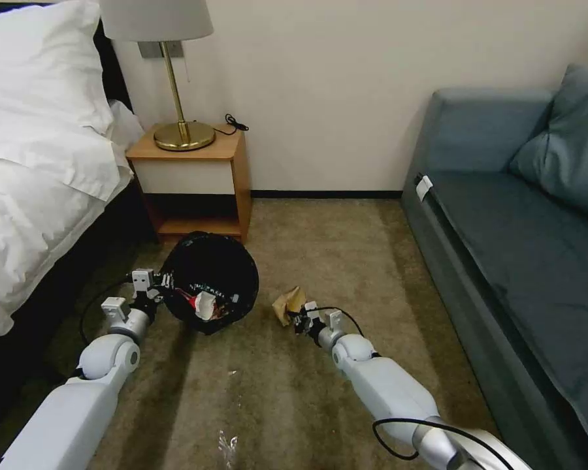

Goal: Pick up the trash bin, then pick up the garbage on the floor and place it into the trash bin.

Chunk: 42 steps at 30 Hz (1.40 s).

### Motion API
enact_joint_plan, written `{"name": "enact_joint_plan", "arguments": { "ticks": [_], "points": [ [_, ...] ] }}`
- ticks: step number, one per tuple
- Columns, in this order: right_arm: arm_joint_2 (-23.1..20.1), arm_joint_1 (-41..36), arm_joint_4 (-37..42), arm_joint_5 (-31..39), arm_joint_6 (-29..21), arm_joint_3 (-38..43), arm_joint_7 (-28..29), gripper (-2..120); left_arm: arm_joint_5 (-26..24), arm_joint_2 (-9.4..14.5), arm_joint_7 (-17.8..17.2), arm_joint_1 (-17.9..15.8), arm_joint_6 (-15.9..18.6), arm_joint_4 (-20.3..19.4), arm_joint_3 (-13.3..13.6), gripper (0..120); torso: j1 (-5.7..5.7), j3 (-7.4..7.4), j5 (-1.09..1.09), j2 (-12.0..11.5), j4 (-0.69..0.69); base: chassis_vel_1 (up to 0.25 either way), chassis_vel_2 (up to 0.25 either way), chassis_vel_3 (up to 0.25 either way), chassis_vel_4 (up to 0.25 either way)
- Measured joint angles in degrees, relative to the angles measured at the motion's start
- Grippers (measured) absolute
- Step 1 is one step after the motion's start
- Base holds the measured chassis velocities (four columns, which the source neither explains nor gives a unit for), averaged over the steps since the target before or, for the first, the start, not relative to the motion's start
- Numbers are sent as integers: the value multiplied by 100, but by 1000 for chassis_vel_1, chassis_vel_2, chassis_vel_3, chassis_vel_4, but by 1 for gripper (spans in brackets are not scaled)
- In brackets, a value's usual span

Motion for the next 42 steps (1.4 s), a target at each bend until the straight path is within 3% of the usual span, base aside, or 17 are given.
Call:
{"name": "enact_joint_plan", "arguments": {
  "ticks": [12,23,25,29,32,38,42],
  "points": [
    [-282,48,726,212,-104,705,34,0,-1,-3,-4,1,-17,2,2,4,0,0,0,0,0,0,0,0,0],
    [-731,-65,2018,1062,-331,868,-137,0,-34,-50,6,-142,-32,173,107,4,0,0,1,0,0,0,0,0,0],
    [-1173,-265,2924,1681,-674,832,-794,0,-44,-82,12,-243,-46,292,179,4,0,0,1,0,1,0,0,0,0],
    [-1386,-365,3272,1873,-861,817,-1308,0,-46,-103,13,-283,-46,317,228,4,0,0,0,0,-1,0,0,0,0],
    [-1557,-451,3633,2142,-1053,691,-2017,0,-55,-120,-3,-355,-46,332,288,4,0,0,0,0,-2,0,0,0,0],
    [-1433,-391,3725,2368,-1143,442,-2251,0,-78,-115,-19,-391,-26,325,327,4,0,0,0,0,0,0,0,0,0],
    [-1121,-179,3629,2482,-1155,103,-2273,0,-112,-88,-54,-398,-5,264,339,4,0,0,0,0,1,0,0,0,0]
  ]
}}
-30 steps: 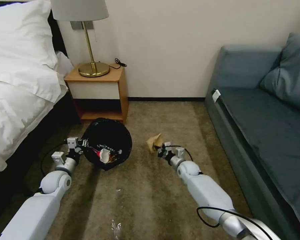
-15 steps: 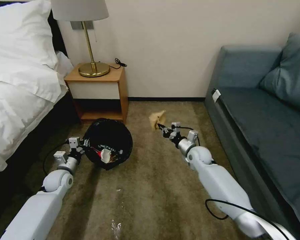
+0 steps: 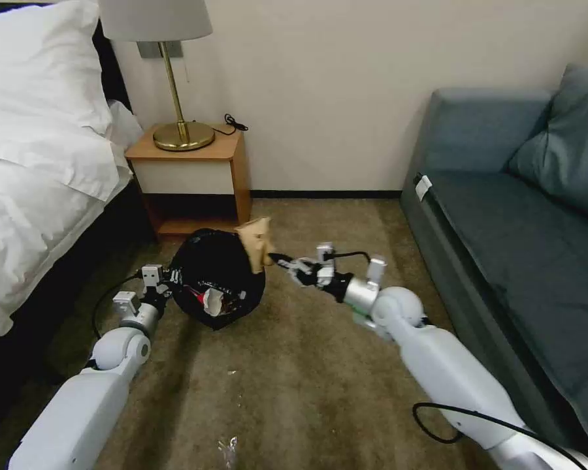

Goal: Pick up the trash bin, then pick up the garbage on the floor and place it into the trash bin.

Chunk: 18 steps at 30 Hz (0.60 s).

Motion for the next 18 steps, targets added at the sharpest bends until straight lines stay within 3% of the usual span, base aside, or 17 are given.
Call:
{"name": "enact_joint_plan", "arguments": {
  "ticks": [8,16,18],
  "points": [
    [712,210,-797,-265,186,-497,-8,0,-51,34,-26,-14,23,-34,-12,4,0,0,-1,0,0,0,0,0,0],
    [927,173,-1450,-474,450,-724,107,1,-75,-11,-38,-13,34,-38,13,4,0,0,-1,0,0,0,0,0,0],
    [955,173,-1565,-480,501,-733,166,7,-76,-24,-50,-14,41,-56,16,4,0,0,-1,0,-1,0,0,0,0]
  ]
}}
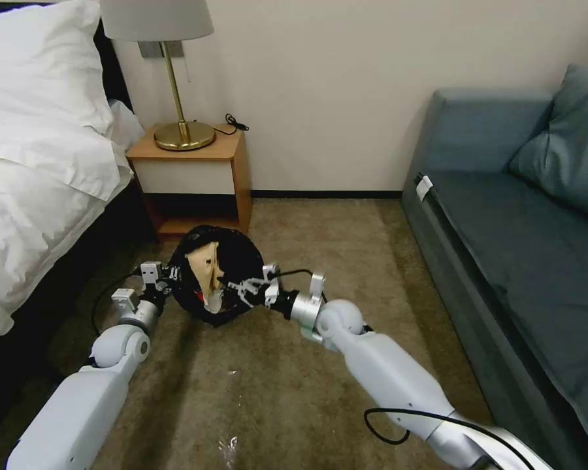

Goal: Pick up the trash bin, then pick up the garbage on the floor and place it into the trash bin.

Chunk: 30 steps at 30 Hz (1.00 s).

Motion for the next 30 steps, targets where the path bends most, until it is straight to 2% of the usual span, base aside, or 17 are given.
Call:
{"name": "enact_joint_plan", "arguments": {
  "ticks": [2,3,6,8,9,11,12,13,15,17,18,21,22,24,25,27,30],
  "points": [
    [4,-1,-54,-5,38,3,34,19,-1,-1,-18,0,11,-29,3,4,0,0,0,0,0,0,0,0,0],
    [4,-1,-54,-5,38,3,34,19,-1,-1,-18,0,11,-29,3,4,0,0,0,0,0,0,0,0,0],
    [-30,-18,-43,-7,56,5,39,28,-3,-2,-44,11,26,-53,-1,4,0,0,1,0,0,0,0,0,0],
    [-54,-36,17,-8,80,17,38,40,-21,-12,-80,38,57,-91,-14,4,0,0,1,0,0,0,0,0,0],
    [-54,-36,17,-8,80,17,38,40,-21,-12,-80,38,57,-91,-14,4,0,0,1,0,0,0,0,0,0],
    [-65,-58,154,-3,94,94,41,50,-74,-34,-140,81,120,-137,-34,4,0,0,1,0,0,0,0,0,0],
    [-65,-58,154,-3,94,94,41,50,-74,-34,-140,81,120,-137,-34,4,0,0,1,0,0,0,0,0,0],
    [-65,-62,248,32,97,172,60,57,-115,-42,-186,95,156,-151,-48,4,0,0,1,0,0,0,0,0,0],
    [-65,-62,311,66,98,243,84,59,-162,-52,-222,102,182,-159,-64,4,0,0,1,0,0,0,0,0,0],
    [-64,-46,461,146,105,528,139,71,-403,-80,-332,105,220,-164,-115,4,0,0,1,0,0,0,0,0,0],
    [-64,-46,461,146,105,528,139,71,-403,-80,-332,105,220,-164,-115,4,0,0,1,0,0,0,0,0,0],
    [-96,-47,559,223,117,956,177,86,-942,-143,-747,70,466,-231,-198,4,0,0,1,0,1,0,0,0,0],
    [-96,-47,559,223,117,956,177,86,-942,-143,-747,70,466,-231,-198,4,0,0,1,0,1,0,0,0,0],
    [-154,-101,615,244,121,1220,171,95,-1375,-198,-1173,-14,695,-276,-269,4,0,0,1,0,0,0,0,0,0],
    [-154,-101,615,244,121,1220,171,95,-1375,-198,-1173,-14,695,-276,-269,4,0,0,1,0,0,0,0,0,0],
    [-276,-311,720,251,123,1559,90,99,-1889,-348,-1799,-247,962,-260,-389,4,0,0,2,0,-1,0,0,0,0],
    [-327,-478,759,201,139,1718,21,100,-1983,-454,-1999,-397,1086,-184,-425,4,0,0,3,0,-2,0,0,0,0]
  ]
}}
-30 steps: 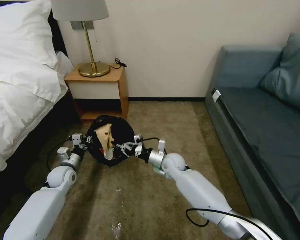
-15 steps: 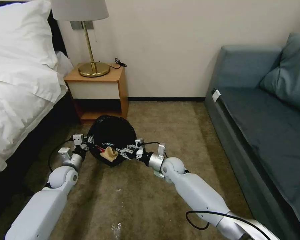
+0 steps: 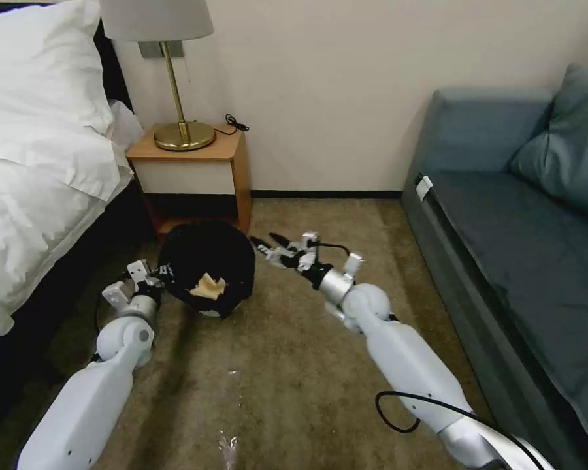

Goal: Pick up the trash bin, then pick up the garbage on the floor and place it into the trash bin.

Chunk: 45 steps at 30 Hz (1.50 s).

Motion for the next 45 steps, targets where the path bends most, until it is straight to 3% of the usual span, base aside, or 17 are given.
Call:
{"name": "enact_joint_plan", "arguments": {
  "ticks": [11,22,28,32,34,38,40,45],
  "points": [
    [-6,-415,-59,-212,134,274,-203,100,32,-206,-657,-385,475,432,55,4,0,0,-1,0,2,0,0,0,0],
    [-1,-466,-228,-293,229,243,-301,100,193,-329,-600,-477,492,967,49,4,0,0,-2,0,2,0,0,0,0],
    [26,-463,-311,-300,263,242,-316,100,211,-327,-539,-484,472,1062,51,4,0,-1,0,0,2,0,0,0,0],
    [37,-433,-377,-304,277,193,-325,100,233,-290,-480,-427,465,1046,47,16,0,0,-2,0,2,0,0,0,0],
    [67,-398,-431,-357,331,172,-325,100,238,-256,-476,-374,462,966,24,27,0,-1,-3,0,2,0,0,0,0],
    [89,-370,-495,-441,412,164,-360,100,238,-230,-444,-325,410,878,-4,36,0,0,-3,0,2,0,0,0,0],
    [118,-334,-555,-485,472,164,-370,100,280,-171,-400,-218,370,698,-40,49,0,0,-2,0,2,0,0,0,0],
    [129,-321,-571,-489,516,167,-255,100,467,-83,-373,-94,338,465,-69,64,0,0,-2,0,2,0,0,0,0]
  ]
}}
